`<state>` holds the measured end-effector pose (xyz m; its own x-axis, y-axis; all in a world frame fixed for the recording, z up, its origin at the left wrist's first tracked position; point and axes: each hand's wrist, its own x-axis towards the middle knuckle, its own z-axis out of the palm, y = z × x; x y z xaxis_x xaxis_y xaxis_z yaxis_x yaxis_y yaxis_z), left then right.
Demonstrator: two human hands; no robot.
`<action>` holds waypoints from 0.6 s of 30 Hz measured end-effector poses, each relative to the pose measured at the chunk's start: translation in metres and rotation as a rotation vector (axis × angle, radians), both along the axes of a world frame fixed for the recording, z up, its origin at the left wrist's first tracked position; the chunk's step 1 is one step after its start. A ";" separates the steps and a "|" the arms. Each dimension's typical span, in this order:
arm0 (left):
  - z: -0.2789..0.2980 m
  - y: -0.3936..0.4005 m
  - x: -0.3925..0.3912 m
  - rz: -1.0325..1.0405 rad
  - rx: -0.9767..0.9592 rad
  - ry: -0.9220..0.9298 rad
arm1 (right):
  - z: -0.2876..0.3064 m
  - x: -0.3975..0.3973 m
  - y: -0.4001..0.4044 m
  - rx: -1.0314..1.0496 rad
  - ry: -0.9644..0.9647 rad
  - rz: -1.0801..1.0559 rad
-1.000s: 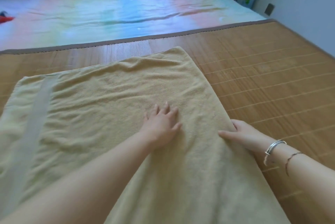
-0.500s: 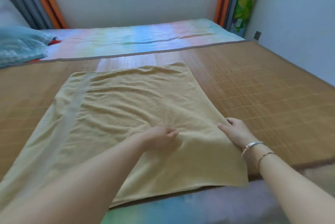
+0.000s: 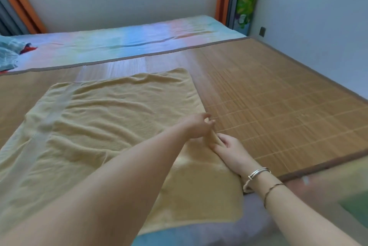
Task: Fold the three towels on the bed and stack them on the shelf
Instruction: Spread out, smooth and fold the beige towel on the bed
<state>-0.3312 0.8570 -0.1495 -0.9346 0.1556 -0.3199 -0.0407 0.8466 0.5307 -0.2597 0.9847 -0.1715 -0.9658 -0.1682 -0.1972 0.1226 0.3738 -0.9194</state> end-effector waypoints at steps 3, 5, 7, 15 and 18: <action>0.002 0.006 -0.020 0.029 -0.011 -0.141 | 0.005 -0.001 0.000 -0.060 -0.013 0.052; 0.006 0.000 -0.029 0.043 -0.015 -0.199 | 0.011 -0.002 -0.003 -0.091 -0.027 0.086; 0.010 -0.012 -0.037 0.093 0.051 -0.194 | 0.016 -0.005 -0.009 -0.113 -0.025 0.124; 0.059 -0.135 -0.023 0.332 0.343 0.005 | 0.061 -0.008 -0.100 -0.163 -0.056 0.282; 0.080 -0.199 0.000 0.375 0.399 0.056 | 0.078 0.000 -0.158 -0.138 -0.046 0.381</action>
